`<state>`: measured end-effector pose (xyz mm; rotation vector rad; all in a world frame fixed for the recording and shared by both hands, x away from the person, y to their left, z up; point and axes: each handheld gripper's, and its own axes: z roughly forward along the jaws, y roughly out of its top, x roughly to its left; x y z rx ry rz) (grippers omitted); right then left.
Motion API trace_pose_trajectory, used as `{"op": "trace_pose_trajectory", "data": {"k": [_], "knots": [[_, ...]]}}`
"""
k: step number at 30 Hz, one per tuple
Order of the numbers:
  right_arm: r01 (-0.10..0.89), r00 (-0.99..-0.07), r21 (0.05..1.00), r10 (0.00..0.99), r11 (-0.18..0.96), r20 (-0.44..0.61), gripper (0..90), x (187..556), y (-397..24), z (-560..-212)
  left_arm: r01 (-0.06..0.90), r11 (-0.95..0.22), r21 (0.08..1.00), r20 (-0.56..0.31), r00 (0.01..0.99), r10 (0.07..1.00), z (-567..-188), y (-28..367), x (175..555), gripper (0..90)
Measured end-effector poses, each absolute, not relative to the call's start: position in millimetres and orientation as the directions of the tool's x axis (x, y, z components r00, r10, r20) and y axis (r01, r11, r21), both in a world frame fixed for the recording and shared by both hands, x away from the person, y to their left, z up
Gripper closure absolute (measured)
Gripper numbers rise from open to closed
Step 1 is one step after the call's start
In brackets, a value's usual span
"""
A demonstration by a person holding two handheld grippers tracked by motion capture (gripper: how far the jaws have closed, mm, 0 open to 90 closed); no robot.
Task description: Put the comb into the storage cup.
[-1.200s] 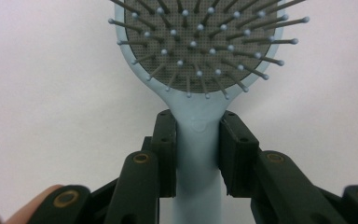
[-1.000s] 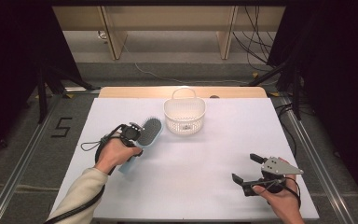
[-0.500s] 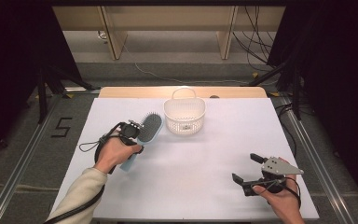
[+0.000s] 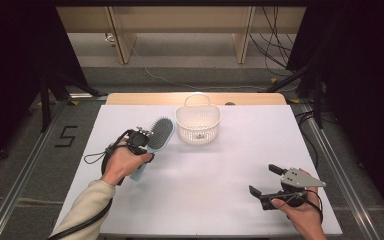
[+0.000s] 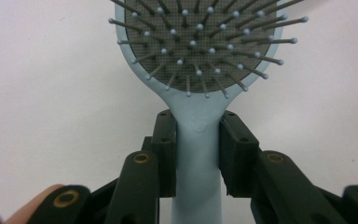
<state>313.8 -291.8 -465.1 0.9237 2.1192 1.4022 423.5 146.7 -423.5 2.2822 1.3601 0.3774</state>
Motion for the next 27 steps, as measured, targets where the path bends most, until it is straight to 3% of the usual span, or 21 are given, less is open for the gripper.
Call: {"op": "trace_pose_trajectory", "data": {"k": [27], "knots": [[0.290,-0.683,0.919,0.731,0.266,0.004,0.3,313.7,-291.8,-465.0,0.715,-0.354,0.604,0.010,0.436,0.900,-418.7,147.6,422.7,69.9]]}}
